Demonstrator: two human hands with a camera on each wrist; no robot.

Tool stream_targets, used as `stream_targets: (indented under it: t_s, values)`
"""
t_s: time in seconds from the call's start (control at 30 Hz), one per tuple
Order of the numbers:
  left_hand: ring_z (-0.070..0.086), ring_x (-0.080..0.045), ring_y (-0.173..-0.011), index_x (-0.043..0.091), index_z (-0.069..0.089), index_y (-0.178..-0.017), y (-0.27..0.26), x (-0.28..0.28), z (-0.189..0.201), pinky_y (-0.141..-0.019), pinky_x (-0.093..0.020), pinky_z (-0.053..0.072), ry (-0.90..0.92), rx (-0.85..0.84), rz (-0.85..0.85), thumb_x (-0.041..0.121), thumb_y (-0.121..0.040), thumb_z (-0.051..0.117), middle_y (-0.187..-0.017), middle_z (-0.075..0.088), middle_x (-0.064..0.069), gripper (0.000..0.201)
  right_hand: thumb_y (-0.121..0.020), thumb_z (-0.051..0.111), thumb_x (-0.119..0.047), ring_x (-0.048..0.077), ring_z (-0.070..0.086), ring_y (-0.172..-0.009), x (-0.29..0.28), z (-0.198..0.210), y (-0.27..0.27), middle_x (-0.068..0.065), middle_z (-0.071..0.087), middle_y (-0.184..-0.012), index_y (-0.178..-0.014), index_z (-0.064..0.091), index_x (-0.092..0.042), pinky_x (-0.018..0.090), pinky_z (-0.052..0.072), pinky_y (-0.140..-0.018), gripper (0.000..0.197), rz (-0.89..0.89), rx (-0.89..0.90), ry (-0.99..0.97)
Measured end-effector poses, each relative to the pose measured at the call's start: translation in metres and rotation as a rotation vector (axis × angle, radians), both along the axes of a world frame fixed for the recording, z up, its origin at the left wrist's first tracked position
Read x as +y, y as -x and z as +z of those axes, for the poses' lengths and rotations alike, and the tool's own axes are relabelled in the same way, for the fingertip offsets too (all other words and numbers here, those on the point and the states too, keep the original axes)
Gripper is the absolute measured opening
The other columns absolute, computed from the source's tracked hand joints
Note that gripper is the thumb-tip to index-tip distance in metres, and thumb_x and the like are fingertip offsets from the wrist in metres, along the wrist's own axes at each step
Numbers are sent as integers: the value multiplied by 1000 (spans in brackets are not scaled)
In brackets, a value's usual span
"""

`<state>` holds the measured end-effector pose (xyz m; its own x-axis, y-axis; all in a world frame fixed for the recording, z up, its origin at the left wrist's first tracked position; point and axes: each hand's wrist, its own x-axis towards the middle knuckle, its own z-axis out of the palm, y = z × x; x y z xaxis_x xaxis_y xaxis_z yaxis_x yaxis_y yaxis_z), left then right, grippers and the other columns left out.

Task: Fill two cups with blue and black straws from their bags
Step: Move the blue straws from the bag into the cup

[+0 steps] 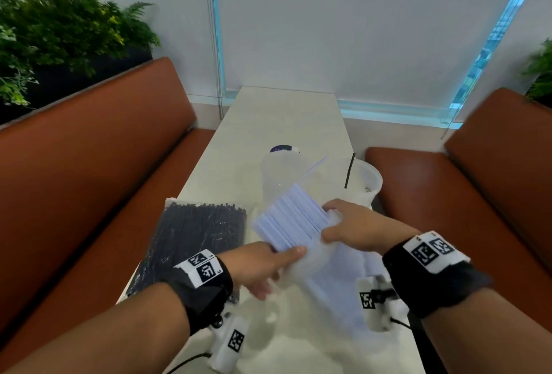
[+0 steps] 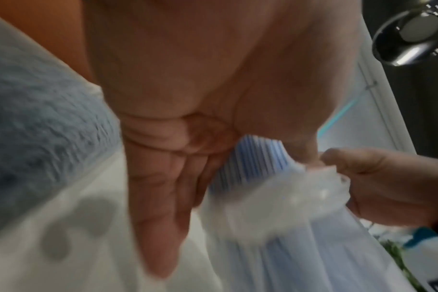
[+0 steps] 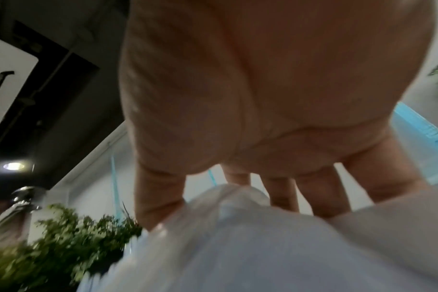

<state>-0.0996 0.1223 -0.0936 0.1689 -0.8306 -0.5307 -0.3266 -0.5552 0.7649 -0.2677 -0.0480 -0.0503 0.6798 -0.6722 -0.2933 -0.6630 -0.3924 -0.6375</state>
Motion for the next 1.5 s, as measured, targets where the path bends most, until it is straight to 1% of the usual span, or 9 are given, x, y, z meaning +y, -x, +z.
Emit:
stream_targets:
  t_s: [0.2,0.37,0.47,0.6,0.7,0.83,0.97,1.17,1.5]
  values:
    - [67,-15,-53,13,69,-73,-27,15,33,-72,-34,59,-112,-624,-332,75,-83,57,-61,70,4,64,-94,49,-37,20,42,-138,26,-44,-8,-7,38,-156,-151,32,-39,42,27,-117,60,150,294,183]
    - [51,-19,-122,18,52,-139,-7,-13,24,-97,-31,41,338,-791,-412,56,-96,54,-134,52,1,58,-85,36,-64,25,53,-126,37,-64,-24,-7,54,-141,-133,54,-38,50,32,-109,58,39,240,197]
    - [35,-24,-139,11,35,-151,12,-24,-11,-115,-39,28,431,-826,-583,53,-100,48,-152,38,-6,67,-90,44,-41,26,60,-113,35,-64,-20,5,64,-126,-118,66,-23,43,45,-103,40,146,59,100]
    - [4,-22,-155,13,4,-161,8,-24,-52,-125,-41,4,255,-912,-628,61,-103,23,-169,5,-6,78,-102,37,-21,19,33,-144,19,-70,0,-8,41,-155,-146,43,-36,47,15,-121,47,74,246,311]
    - [11,-23,-154,12,11,-160,2,-30,-53,-124,-41,8,279,-931,-652,61,-103,25,-168,12,-8,77,-101,29,-27,25,27,-145,19,-69,3,-10,36,-154,-145,32,-50,69,14,-113,50,6,465,335]
    - [37,-27,-138,11,39,-147,3,-48,-33,-117,-43,26,284,-917,-685,61,-99,41,-150,40,-9,69,-102,28,-31,26,49,-127,17,-64,-1,-3,48,-145,-142,37,-48,59,32,-107,45,-29,393,184]
    - [52,-29,-112,12,57,-127,13,-62,-18,-95,-42,45,253,-859,-729,44,-99,52,-123,54,-8,42,-101,29,-31,23,49,-127,13,-70,-7,-6,52,-142,-139,41,-44,63,21,-108,42,-20,408,258]
    - [57,-29,-106,14,60,-125,17,-75,-19,-81,-36,42,264,-851,-743,33,-98,60,-118,59,-10,34,-104,32,-26,23,46,-130,8,-87,-8,0,54,-141,-137,52,-21,45,32,-109,39,114,192,335]
    - [56,-27,-97,13,57,-123,17,-78,-21,-64,-35,34,330,-1015,-727,33,-94,58,-107,56,-6,35,-106,32,-29,20,56,-117,-1,-83,-10,1,64,-131,-130,60,-22,34,41,-101,37,66,116,168]
